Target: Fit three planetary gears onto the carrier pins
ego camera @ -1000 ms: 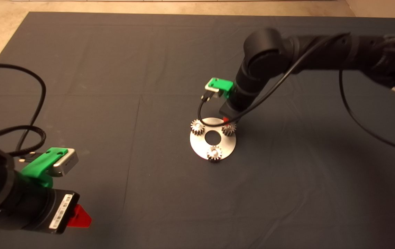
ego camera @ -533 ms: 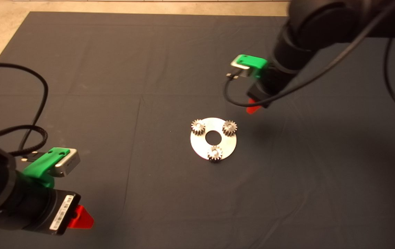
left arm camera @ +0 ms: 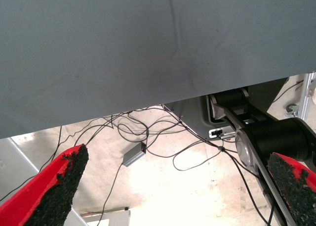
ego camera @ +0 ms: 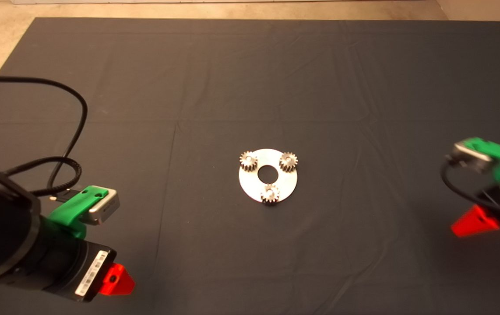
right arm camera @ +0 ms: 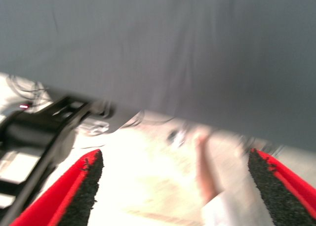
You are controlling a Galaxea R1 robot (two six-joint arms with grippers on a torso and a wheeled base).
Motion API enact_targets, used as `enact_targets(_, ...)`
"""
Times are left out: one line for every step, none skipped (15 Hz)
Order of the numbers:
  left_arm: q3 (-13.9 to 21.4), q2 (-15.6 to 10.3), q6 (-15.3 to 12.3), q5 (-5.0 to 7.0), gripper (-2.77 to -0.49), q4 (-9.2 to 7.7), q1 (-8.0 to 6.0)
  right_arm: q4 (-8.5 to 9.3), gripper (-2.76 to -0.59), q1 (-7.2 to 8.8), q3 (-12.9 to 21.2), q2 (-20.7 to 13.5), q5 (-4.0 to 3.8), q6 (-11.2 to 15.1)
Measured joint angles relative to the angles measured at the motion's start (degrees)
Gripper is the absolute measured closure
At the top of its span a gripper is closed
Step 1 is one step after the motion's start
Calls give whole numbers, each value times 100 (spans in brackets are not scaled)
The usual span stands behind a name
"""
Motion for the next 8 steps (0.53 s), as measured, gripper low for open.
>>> enact_targets(0, -35, -2, 15, -274, -6, 29, 88, -220, 16, 147, -356, 9, 134)
enact_targets(0, -65, -5, 20, -275, -9, 29, 118, -220, 16, 177, -594, 12, 196)
enact_targets(0, -63, -5, 17, -275, -13, 29, 129, -228, 16, 191, -720, -13, 250)
enact_targets(0, -54, -5, 8, -275, -10, 29, 161, -235, 17, 228, -762, -21, 274)
enact_targets(0, -54, -5, -2, -275, -13, 29, 187, -236, 18, 262, -762, -19, 293)
enact_targets(0, -71, -7, 0, -275, -13, 30, 212, -236, 18, 284, -734, 0, 299)
enact_targets(0, -118, -7, 15, -275, -17, 29, 219, -245, 31, 293, -701, 23, 320)
enact_targets(2, -157, -9, 20, -275, -20, 29, 221, -247, 33, 304, -693, 45, 332)
